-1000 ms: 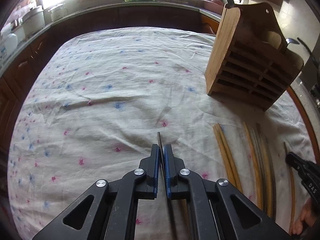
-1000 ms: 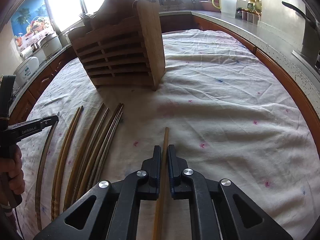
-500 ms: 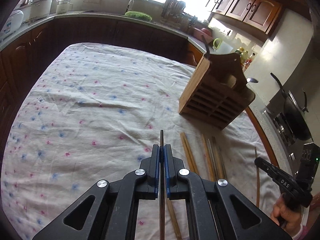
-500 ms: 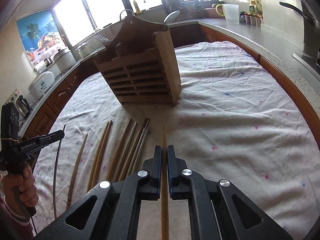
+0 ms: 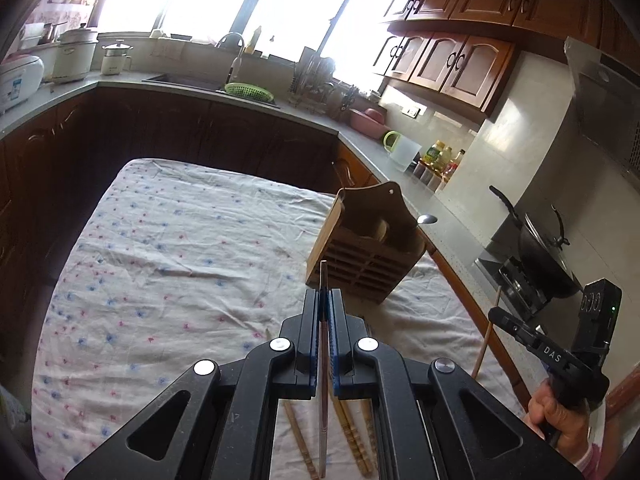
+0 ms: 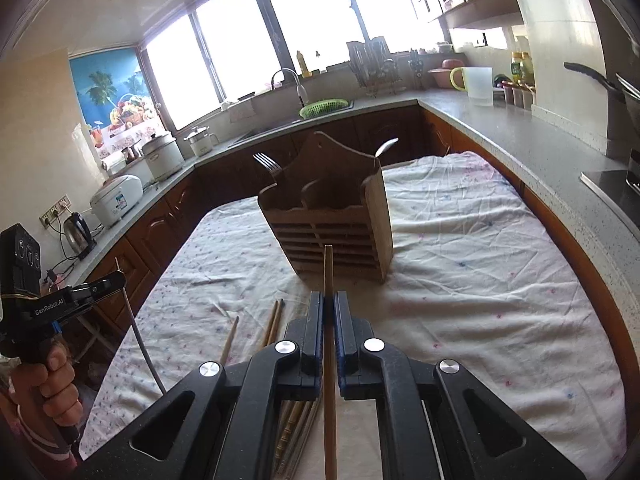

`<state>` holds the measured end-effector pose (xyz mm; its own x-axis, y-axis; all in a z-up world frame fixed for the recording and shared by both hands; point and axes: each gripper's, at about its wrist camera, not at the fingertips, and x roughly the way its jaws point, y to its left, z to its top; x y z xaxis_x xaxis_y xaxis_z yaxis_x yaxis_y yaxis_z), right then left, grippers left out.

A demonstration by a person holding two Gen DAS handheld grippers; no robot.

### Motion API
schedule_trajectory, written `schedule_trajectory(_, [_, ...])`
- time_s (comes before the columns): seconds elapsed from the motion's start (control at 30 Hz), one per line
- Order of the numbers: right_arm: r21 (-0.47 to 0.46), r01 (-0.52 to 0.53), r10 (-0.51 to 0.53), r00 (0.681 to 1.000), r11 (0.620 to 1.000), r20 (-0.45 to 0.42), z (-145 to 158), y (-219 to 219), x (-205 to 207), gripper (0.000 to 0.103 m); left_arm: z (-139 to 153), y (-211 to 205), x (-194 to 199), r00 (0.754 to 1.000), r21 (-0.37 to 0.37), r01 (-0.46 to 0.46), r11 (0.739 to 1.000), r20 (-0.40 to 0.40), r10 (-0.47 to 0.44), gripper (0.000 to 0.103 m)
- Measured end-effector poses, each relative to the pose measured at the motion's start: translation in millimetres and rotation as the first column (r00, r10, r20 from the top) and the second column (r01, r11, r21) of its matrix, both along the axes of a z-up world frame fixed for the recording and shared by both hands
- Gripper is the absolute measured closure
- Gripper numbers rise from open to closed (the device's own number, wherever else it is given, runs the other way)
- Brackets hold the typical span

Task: Organize utensils
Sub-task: 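Lift the metal chopstick with the left tool while the right tool carries the wooden chopstick to the holder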

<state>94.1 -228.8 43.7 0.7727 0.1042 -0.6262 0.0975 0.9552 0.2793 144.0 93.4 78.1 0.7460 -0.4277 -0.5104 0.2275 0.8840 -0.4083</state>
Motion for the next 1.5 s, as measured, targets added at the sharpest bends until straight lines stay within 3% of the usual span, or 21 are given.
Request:
schedule_trajectory(0.33, [0.003, 0.017, -0.017, 0.995, 1.0, 0.095, 37.4, -9.3, -0.6, 0.098, 19.2, -4.5, -3.7, 0.999, -0.004, 0.01, 1.0, 0.051, -0.01, 0.101])
schedule_trajectory(0.8, [0.03, 0.068, -0.072, 0.982, 0.997, 0.174, 52.1, -29.3, 22.7, 0.098, 32.2, -23.6, 36.1, 0.994, -0.01, 0.017, 1.0, 0.106, -0.015, 0.101])
schedule_trajectory(1.0, [0.055, 0.115, -0.126, 0.953, 0.992, 0.277, 75.4, -42.0, 54.2, 0.098, 55.9, -38.0, 71.6, 0.98, -0.006, 0.005, 1.0, 0.198, -0.003, 0.101])
schedule_trajectory(1.2, [0.067, 0.163, -0.176, 0.898, 0.984, 0.404, 100.5, -53.3, 96.3, 0.098, 72.1, -57.6, 119.5, 0.954, 0.005, -0.037, 0.999, 0.298, 0.034, 0.101])
schedule_trajectory(1.3, [0.059, 0.176, -0.183, 0.878, 0.983, 0.442, 103.4, -57.4, 117.0, 0.098, 65.4, -67.7, 148.2, 0.945, 0.007, -0.065, 0.998, 0.322, 0.059, 0.101])
schedule_trajectory(1.5, [0.031, 0.212, -0.202, 0.857, 0.977, 0.475, 84.3, -62.3, 145.5, 0.098, 20.1, -87.5, 194.3, 0.939, -0.017, -0.109, 0.994, 0.328, 0.109, 0.101])
